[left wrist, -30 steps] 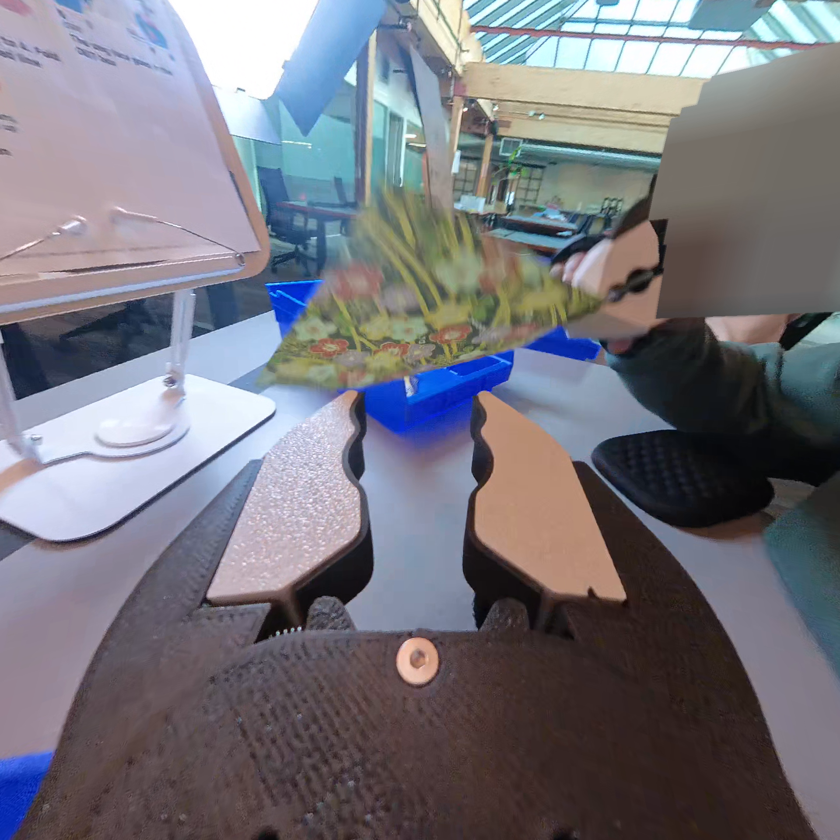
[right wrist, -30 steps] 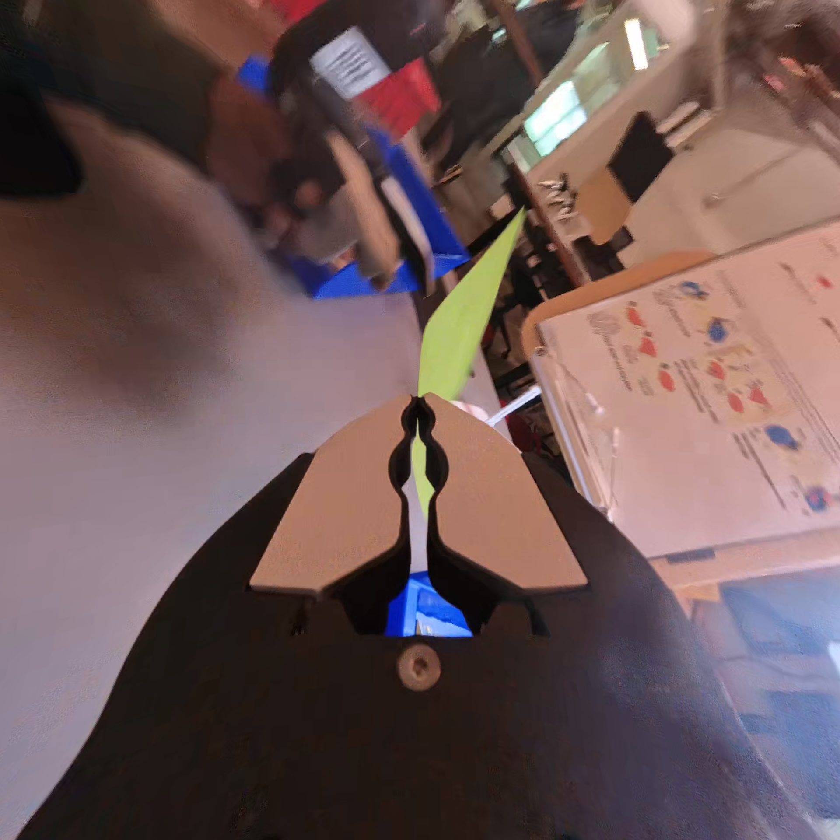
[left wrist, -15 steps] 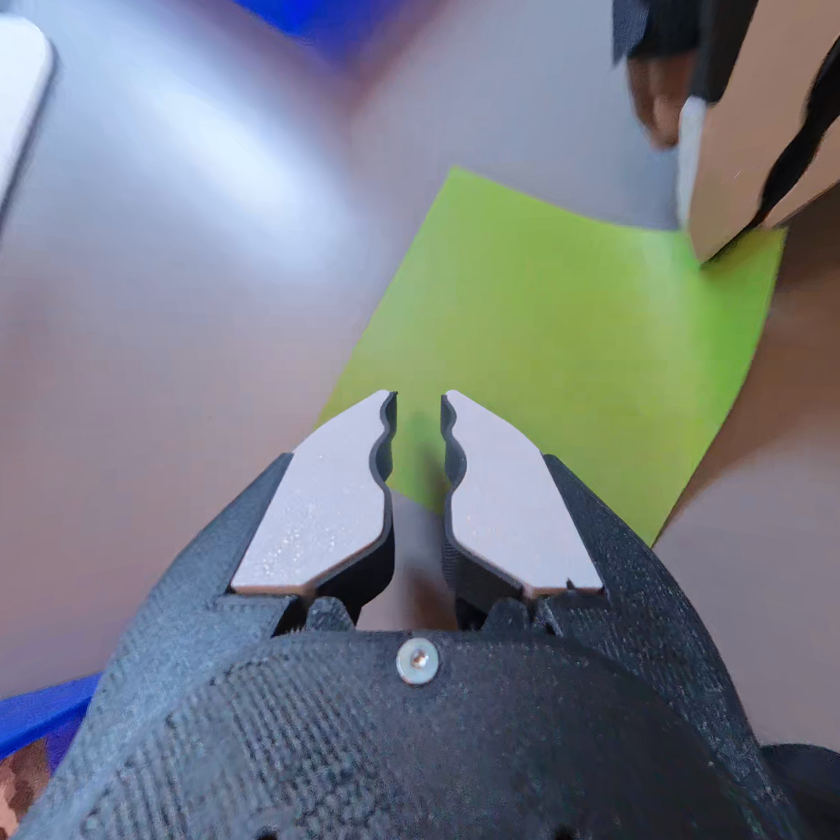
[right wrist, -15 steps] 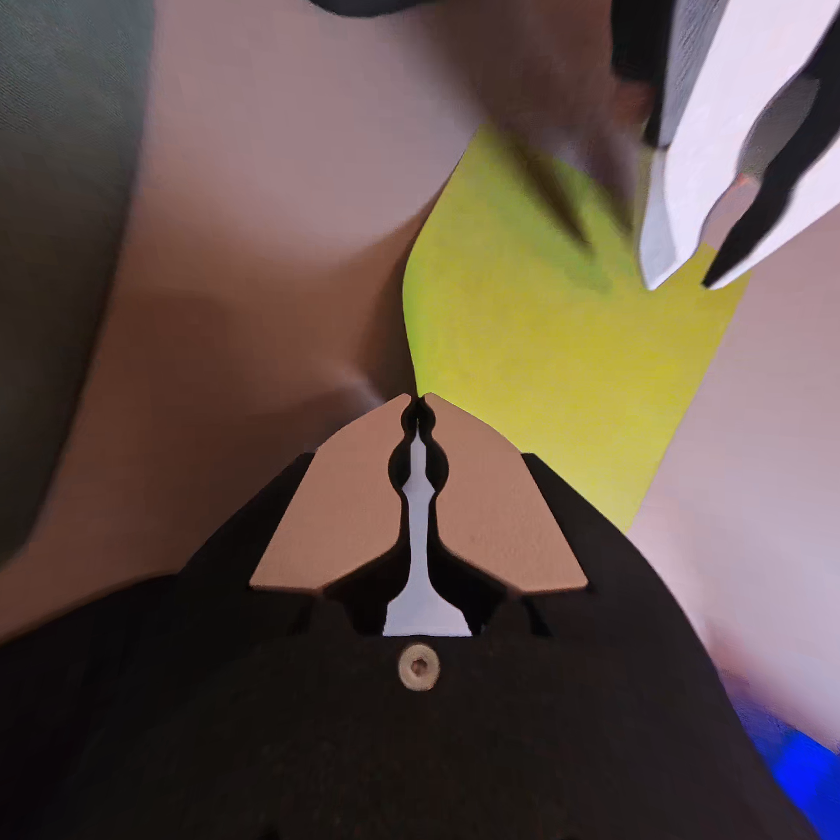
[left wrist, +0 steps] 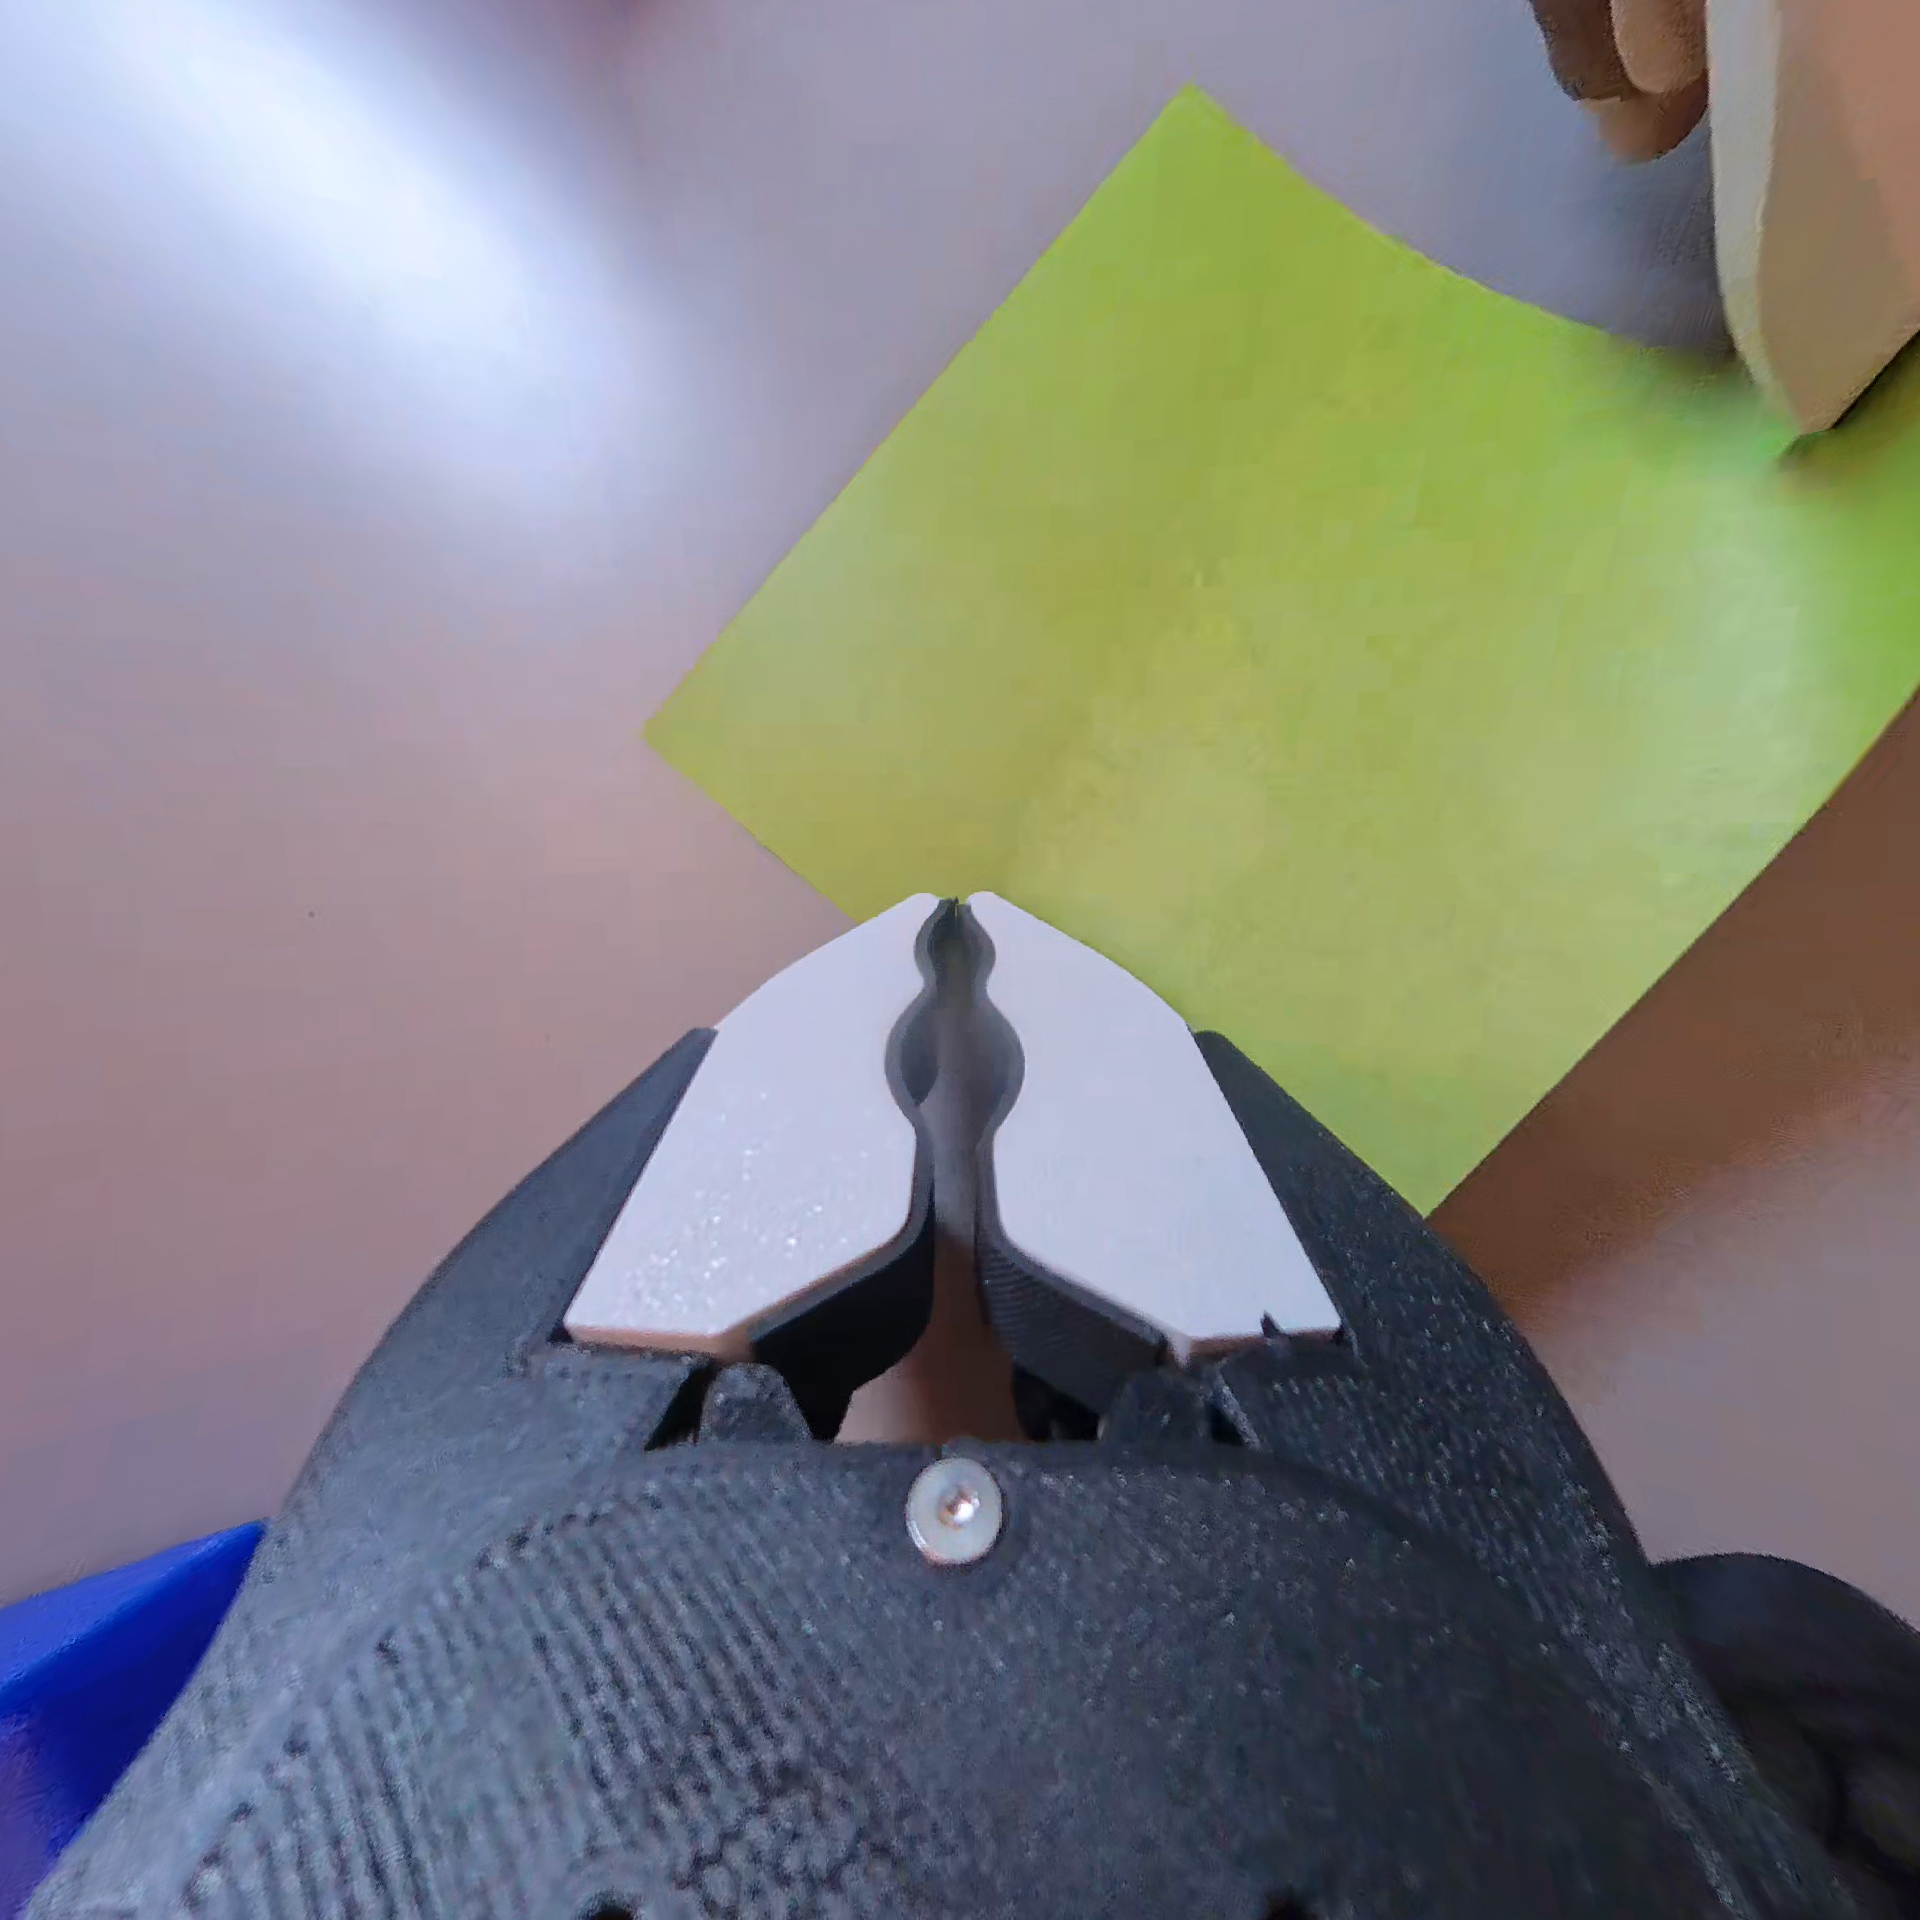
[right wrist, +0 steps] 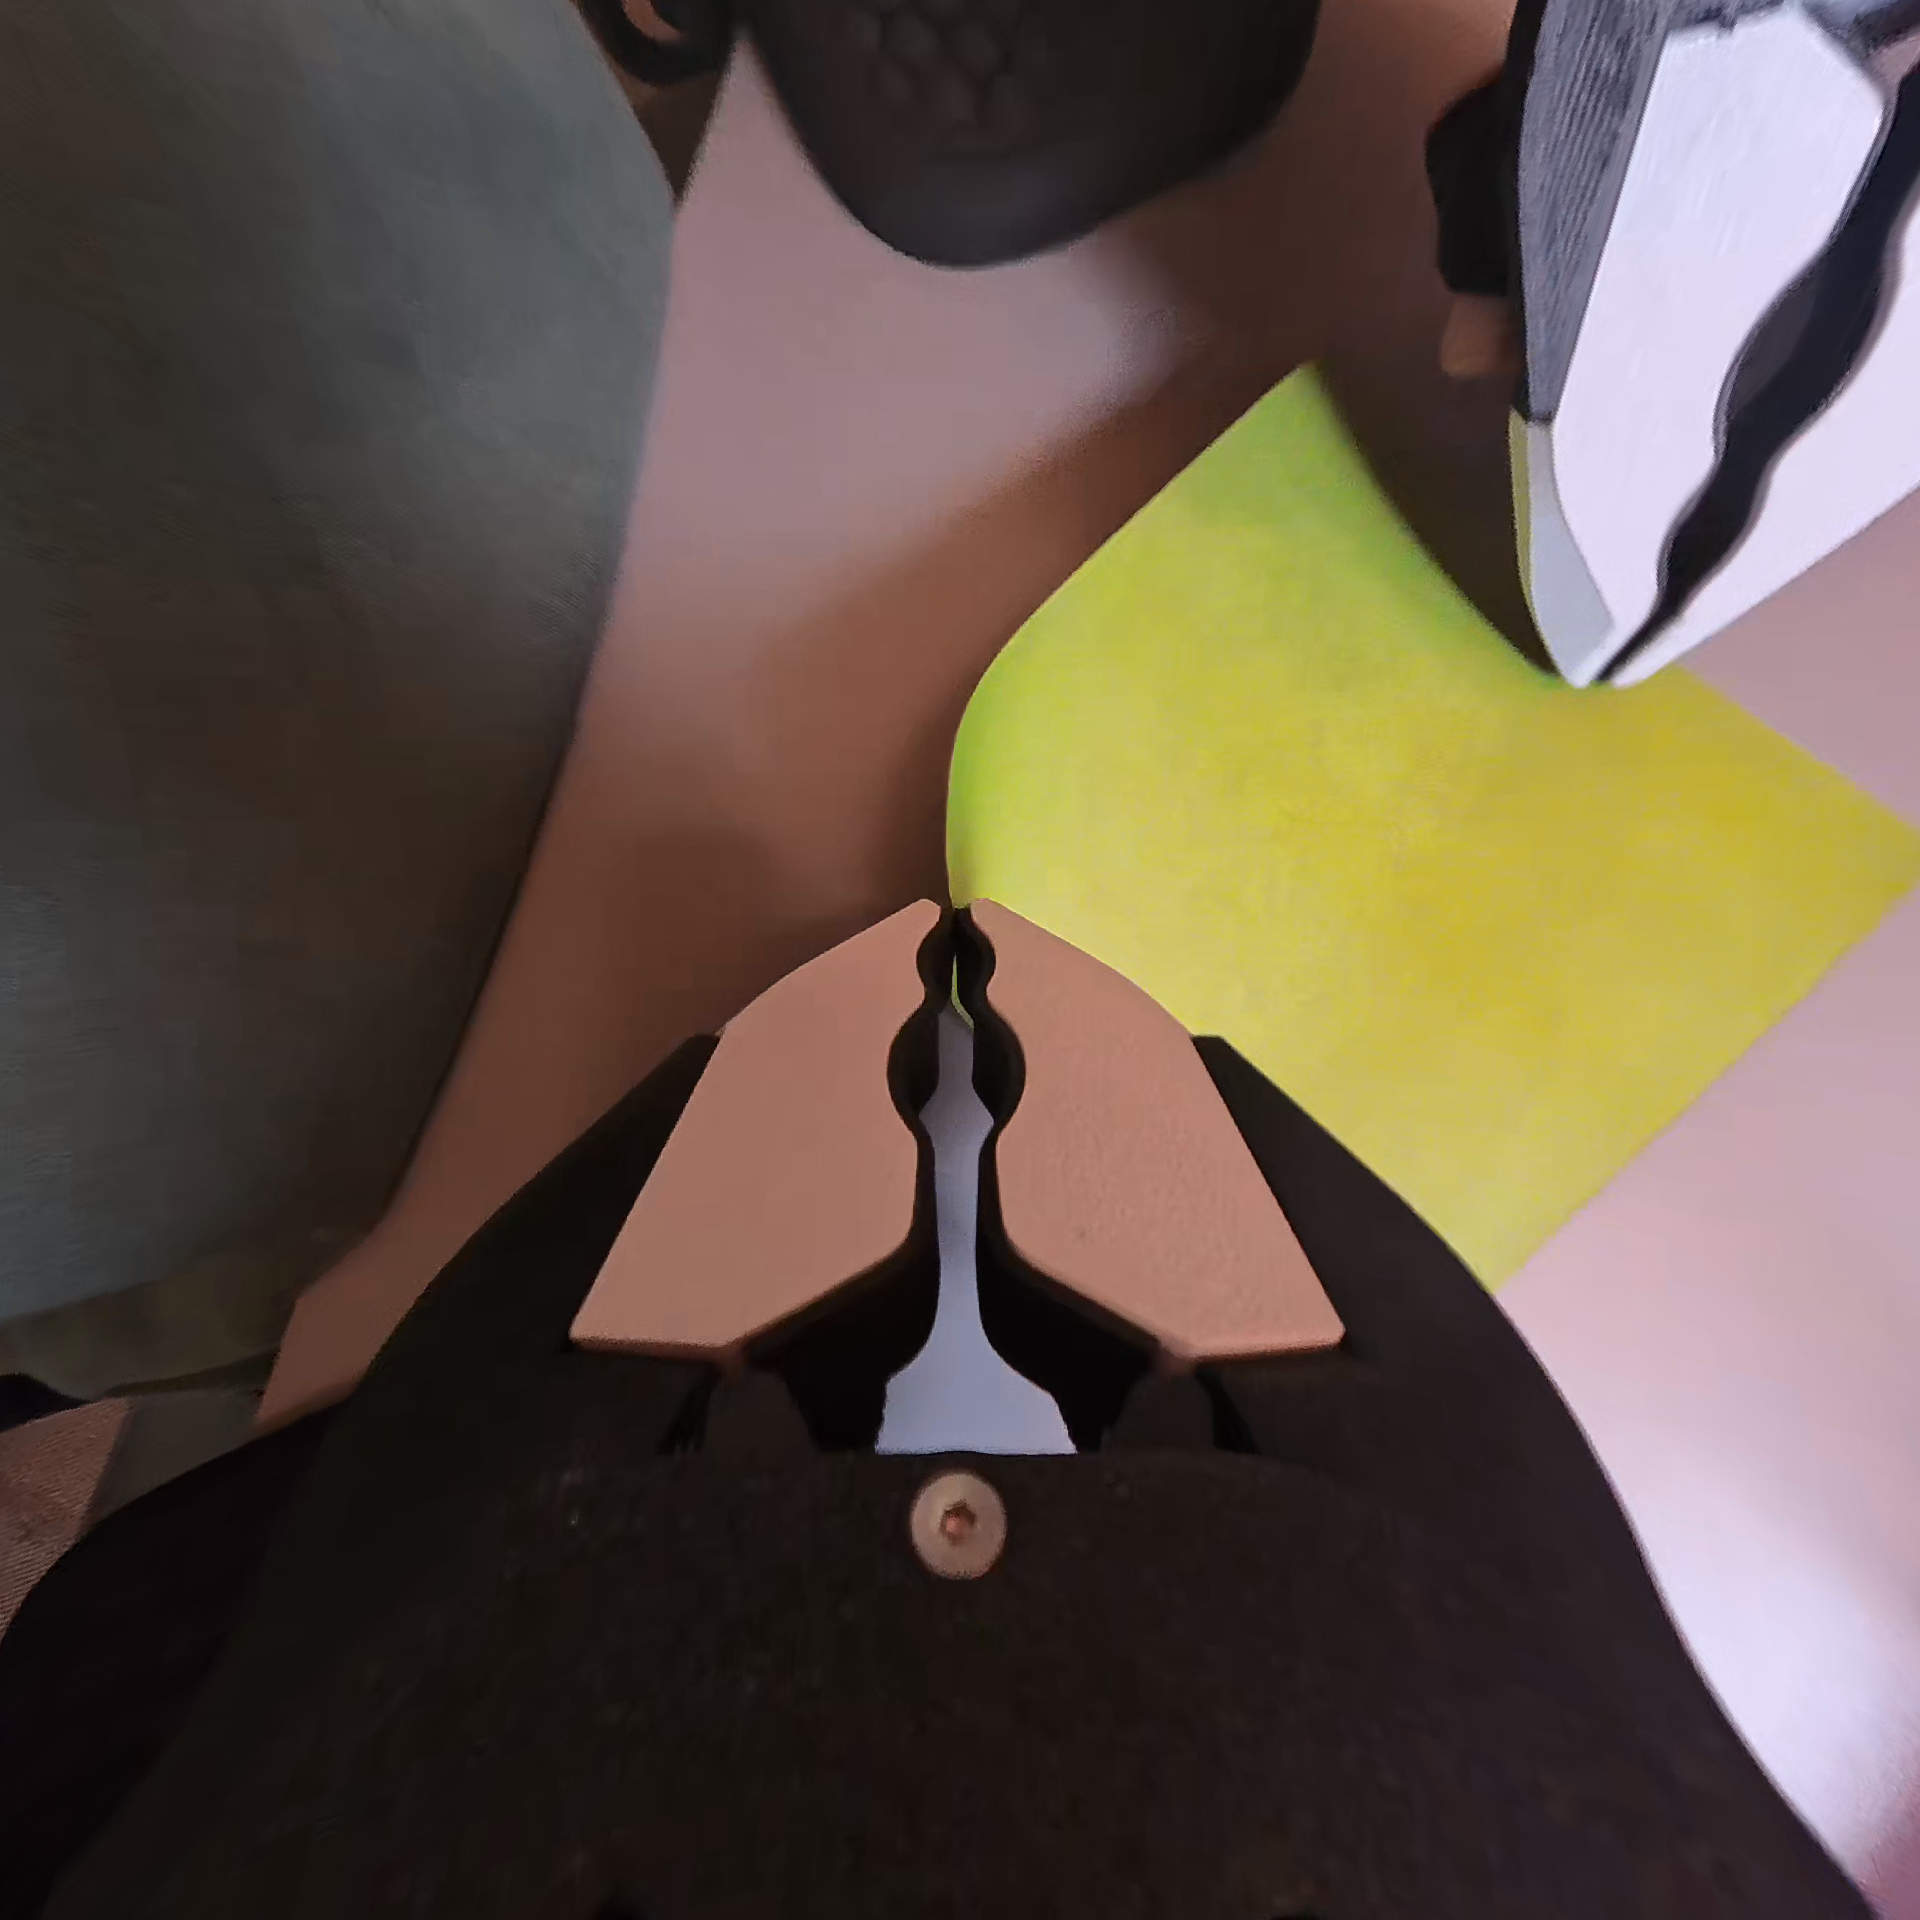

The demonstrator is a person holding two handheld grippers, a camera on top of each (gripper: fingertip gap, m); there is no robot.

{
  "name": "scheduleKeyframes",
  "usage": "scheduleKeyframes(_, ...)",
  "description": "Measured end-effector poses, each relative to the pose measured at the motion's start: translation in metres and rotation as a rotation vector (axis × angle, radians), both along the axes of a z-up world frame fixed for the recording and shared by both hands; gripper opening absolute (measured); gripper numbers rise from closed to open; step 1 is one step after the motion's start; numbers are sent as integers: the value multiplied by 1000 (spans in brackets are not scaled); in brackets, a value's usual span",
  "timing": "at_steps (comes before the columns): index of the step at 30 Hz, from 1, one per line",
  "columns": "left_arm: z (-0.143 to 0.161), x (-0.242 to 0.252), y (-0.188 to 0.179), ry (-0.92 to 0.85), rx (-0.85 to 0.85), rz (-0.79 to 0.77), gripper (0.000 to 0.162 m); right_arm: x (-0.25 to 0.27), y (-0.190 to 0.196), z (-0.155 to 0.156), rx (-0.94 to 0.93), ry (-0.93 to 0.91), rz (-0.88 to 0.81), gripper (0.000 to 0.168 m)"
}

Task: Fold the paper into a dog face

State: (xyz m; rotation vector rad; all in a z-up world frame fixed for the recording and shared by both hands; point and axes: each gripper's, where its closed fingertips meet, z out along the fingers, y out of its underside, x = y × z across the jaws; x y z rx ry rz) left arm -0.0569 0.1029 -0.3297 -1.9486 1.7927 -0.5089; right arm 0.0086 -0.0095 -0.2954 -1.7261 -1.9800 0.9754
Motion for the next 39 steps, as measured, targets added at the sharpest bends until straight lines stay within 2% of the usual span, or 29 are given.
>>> scheduleKeyframes(5, 0, 21, -15, -48, 27, -102, 0, -3, -9, 22, -86, 114, 41, 0)
scheduleKeyframes(10, 0, 37, -32, -81, 12, -195, 0, 0, 3, 7, -77, 47, -16, 0)
scheduleKeyframes(16, 1, 44, -47, -104, 5, -254, 0, 4, 27, -7, -165, -16, -167, 3)
scheduleKeyframes(20, 1, 47, -54, -110, -2, -278, 0, 9, 33, -13, -246, -52, -225, 2)
scheduleKeyframes(25, 1, 46, -60, -116, -16, -302, 0, 13, 41, -4, -395, -8, -264, 2)
scheduleKeyframes(29, 1, 46, -64, -114, -18, -314, 0, 16, 35, 9, -531, 63, -196, 1)
scheduleKeyframes(39, 0, 46, -79, -109, -58, -359, 0, 22, 32, -18, -468, -104, -191, 4)
